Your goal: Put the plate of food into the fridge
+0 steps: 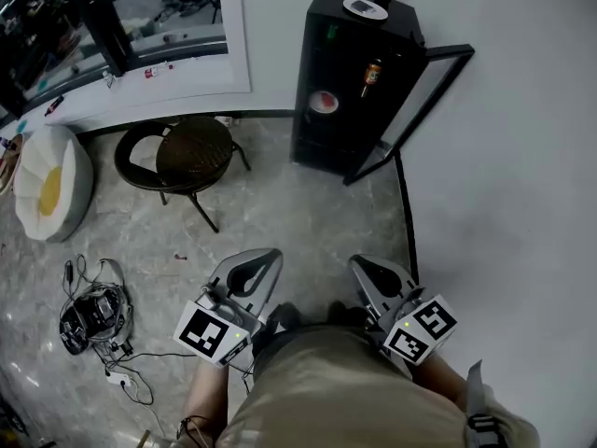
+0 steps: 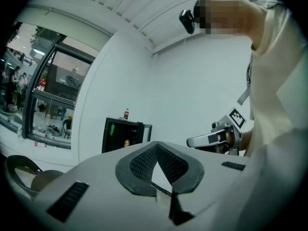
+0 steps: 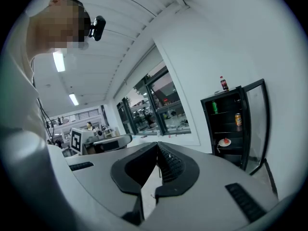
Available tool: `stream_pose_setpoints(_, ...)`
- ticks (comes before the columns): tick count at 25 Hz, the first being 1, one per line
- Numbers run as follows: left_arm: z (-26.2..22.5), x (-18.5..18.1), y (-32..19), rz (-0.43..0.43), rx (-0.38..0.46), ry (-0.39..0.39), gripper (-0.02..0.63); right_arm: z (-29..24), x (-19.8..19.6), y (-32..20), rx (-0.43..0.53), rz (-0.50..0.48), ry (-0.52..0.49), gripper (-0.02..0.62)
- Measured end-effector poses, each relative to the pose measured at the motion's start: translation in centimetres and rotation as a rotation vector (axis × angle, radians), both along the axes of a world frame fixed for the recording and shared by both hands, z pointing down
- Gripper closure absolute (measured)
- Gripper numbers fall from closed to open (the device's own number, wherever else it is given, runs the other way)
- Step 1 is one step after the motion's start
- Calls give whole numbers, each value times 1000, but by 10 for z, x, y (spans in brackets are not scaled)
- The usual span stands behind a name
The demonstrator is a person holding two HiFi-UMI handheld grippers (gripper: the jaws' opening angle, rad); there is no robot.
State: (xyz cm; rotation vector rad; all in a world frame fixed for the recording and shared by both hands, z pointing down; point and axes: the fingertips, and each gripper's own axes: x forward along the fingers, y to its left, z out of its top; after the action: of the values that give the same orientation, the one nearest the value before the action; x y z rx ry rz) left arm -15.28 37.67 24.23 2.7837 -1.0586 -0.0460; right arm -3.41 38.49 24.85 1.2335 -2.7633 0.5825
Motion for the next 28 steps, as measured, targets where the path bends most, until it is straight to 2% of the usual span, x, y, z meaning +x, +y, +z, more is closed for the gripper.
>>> stream_pose_setpoints(5,-9,-7,-6,-22,20,31,595,2,-3,-2,-3,-11,-17,574)
stream_pose_setpoints(9,-9,-3,-11,-31,19,-1,595,0,-5,-7,12,-39,-21,574)
stream_pose_setpoints(14,-8,17,-17,-29,-5,3,595,5,11,-16,-12,-43,-43,574)
stream_pose_setpoints(28,-5,49,-61,-104,-17,-80,595,3,39,-76,11,-144,-84,574)
